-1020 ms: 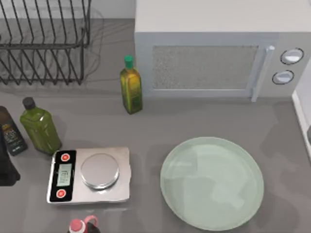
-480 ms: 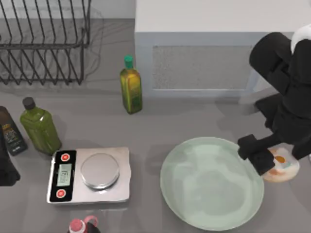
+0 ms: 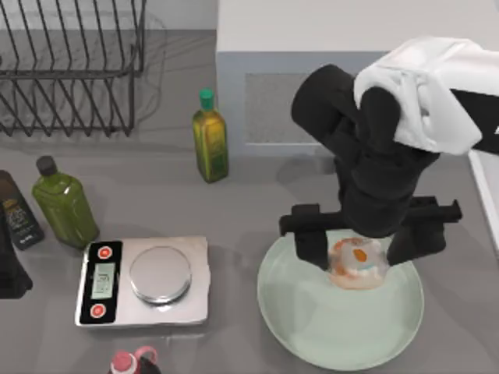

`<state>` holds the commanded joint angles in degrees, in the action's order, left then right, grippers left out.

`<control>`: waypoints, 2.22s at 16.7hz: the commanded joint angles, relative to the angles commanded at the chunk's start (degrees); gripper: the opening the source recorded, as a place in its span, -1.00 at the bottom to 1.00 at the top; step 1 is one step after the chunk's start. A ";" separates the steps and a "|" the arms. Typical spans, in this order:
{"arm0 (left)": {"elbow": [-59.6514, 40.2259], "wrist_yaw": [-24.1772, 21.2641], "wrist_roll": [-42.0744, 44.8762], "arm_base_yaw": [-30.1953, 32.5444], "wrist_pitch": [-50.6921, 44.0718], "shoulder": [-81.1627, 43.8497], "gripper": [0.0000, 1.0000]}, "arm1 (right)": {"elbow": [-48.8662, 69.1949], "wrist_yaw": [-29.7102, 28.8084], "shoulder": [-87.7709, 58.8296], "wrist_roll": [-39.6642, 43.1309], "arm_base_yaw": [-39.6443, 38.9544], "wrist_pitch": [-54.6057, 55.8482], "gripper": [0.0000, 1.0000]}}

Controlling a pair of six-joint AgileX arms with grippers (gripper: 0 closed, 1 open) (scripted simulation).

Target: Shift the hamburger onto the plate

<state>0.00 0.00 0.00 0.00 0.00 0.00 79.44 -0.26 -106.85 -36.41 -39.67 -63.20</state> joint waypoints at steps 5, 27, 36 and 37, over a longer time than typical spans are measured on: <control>0.00 0.00 0.00 0.00 0.00 0.00 1.00 | 0.62 -0.13 -0.29 -2.26 -1.03 0.67 -1.00; 0.00 0.00 0.00 0.00 0.00 0.00 1.00 | -5.89 -0.15 -3.41 -2.40 -1.12 10.30 0.36; 0.00 0.00 0.00 0.00 0.00 0.00 1.00 | -5.89 -0.15 -3.41 -2.40 -1.12 10.30 1.00; 0.00 0.00 0.00 0.00 0.00 0.00 1.00 | -5.89 -0.15 -3.41 -2.40 -1.12 10.30 1.00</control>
